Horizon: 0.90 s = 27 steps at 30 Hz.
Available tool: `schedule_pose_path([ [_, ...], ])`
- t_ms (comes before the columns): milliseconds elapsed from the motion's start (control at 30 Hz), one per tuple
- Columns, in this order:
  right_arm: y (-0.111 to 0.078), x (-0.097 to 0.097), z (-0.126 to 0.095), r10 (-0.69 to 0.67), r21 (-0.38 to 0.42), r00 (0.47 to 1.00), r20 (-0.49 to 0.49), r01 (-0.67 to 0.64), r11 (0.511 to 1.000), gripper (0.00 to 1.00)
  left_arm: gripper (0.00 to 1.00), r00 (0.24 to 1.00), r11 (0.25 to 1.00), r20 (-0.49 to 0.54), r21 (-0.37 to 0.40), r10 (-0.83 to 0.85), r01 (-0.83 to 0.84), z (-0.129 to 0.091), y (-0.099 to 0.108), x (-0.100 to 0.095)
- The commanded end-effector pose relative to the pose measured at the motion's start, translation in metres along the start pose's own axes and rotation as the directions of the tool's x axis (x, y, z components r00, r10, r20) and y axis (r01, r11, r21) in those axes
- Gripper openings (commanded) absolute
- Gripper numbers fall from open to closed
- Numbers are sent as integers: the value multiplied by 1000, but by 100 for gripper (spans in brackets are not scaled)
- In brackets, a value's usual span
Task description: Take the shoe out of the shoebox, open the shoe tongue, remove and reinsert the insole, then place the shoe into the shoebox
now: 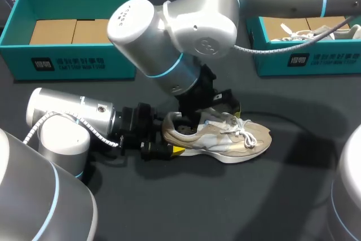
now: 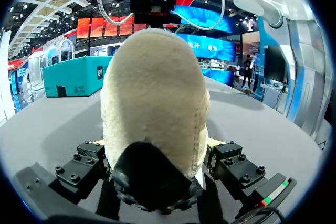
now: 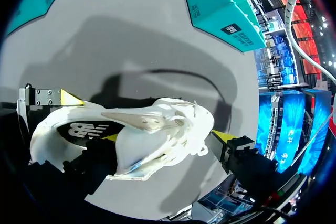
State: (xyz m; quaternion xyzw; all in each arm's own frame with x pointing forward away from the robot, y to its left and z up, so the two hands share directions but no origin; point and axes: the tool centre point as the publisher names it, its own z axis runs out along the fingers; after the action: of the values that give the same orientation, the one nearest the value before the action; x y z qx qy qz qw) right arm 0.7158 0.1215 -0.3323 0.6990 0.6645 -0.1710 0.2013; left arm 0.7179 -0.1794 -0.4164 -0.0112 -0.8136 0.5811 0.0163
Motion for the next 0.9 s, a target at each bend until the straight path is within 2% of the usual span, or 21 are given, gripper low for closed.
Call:
schedule_pose_path([
  [33,-3,-4,-8,273,-3,962,10,-273,962,100,0,1000,1000,-1,-2,0,0,-1,0,1],
  [200,-5,-5,-10,267,16,964,-1,-267,964,100,0,1000,1000,-1,-2,0,0,-1,0,1],
  [333,-10,3,-11,248,43,969,-16,-248,968,95,0,1000,1000,-1,-2,0,0,-1,0,1],
  [533,-17,14,-14,228,51,974,-14,-227,972,94,0,1000,1000,-1,-2,0,0,-1,0,1],
  [567,-18,13,-13,228,55,974,-13,-227,972,90,0,1000,1000,-1,-2,0,0,-1,0,1],
  [667,-20,10,-12,233,60,972,-15,-231,971,63,0,1000,1000,-1,-2,0,0,-1,0,1],
  [733,-21,8,-14,234,61,972,-15,-233,971,49,0,1000,1000,-1,-2,0,0,-1,0,1],
  [833,-22,6,-18,227,61,974,-14,-226,972,38,0,1000,1000,-1,-2,0,0,-1,0,1],
  [900,-22,3,-19,214,70,977,-19,-212,975,38,0,1000,1000,-1,-2,0,0,-1,0,1],
])
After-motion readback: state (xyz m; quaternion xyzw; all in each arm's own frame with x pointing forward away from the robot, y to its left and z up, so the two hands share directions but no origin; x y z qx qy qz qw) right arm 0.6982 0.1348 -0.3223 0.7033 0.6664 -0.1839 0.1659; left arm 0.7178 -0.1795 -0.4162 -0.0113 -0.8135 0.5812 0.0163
